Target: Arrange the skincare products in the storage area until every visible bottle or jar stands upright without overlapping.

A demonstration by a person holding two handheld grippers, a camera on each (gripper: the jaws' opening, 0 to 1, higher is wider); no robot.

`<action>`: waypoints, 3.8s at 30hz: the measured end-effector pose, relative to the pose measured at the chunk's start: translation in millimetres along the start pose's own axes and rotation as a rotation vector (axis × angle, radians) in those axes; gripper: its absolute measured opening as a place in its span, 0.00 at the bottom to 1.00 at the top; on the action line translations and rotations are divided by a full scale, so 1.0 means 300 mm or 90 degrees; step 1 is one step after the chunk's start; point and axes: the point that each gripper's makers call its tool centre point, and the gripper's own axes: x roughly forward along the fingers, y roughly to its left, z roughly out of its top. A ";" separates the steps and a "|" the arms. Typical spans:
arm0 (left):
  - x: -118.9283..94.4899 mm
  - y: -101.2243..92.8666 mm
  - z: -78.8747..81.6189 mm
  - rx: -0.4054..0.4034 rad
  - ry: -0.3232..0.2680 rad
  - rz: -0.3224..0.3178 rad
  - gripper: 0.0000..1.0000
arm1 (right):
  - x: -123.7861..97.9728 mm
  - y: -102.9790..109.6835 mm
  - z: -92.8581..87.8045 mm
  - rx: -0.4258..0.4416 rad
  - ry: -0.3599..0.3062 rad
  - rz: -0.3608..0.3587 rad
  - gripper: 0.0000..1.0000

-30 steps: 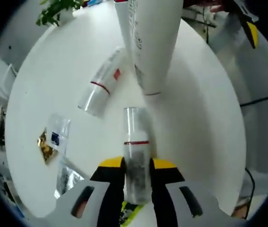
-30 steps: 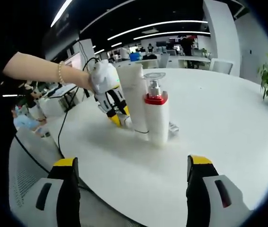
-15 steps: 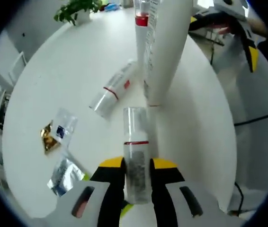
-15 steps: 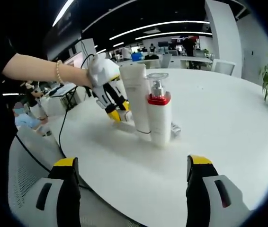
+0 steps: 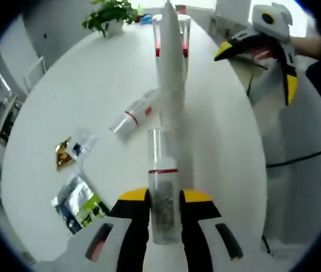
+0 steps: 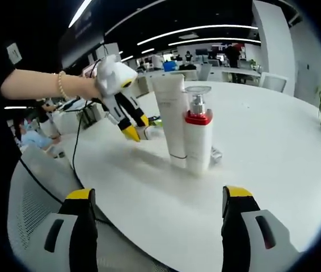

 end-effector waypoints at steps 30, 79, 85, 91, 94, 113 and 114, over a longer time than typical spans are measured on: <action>-0.172 -0.244 0.079 -0.193 -0.214 0.006 0.16 | -0.027 0.120 0.094 0.036 -0.072 0.134 0.75; -0.484 -0.477 0.436 -0.313 -0.608 -0.221 0.16 | -0.159 0.387 0.507 0.114 -0.238 0.471 0.20; -0.451 -0.484 0.418 -0.243 -0.534 -0.175 0.16 | -0.154 0.396 0.484 -0.023 -0.225 0.432 0.19; -0.384 -0.494 0.397 -0.139 -0.420 -0.103 0.16 | -0.143 0.392 0.423 -0.169 -0.162 0.381 0.19; -0.358 -0.491 0.397 -0.111 -0.394 -0.075 0.16 | -0.139 0.380 0.408 -0.183 -0.153 0.369 0.19; -0.247 -0.473 0.362 0.007 -0.271 -0.012 0.18 | -0.107 0.301 0.329 -0.206 -0.094 0.325 0.18; -0.241 -0.464 0.356 0.007 -0.270 -0.013 0.18 | -0.107 0.299 0.328 -0.207 -0.094 0.325 0.18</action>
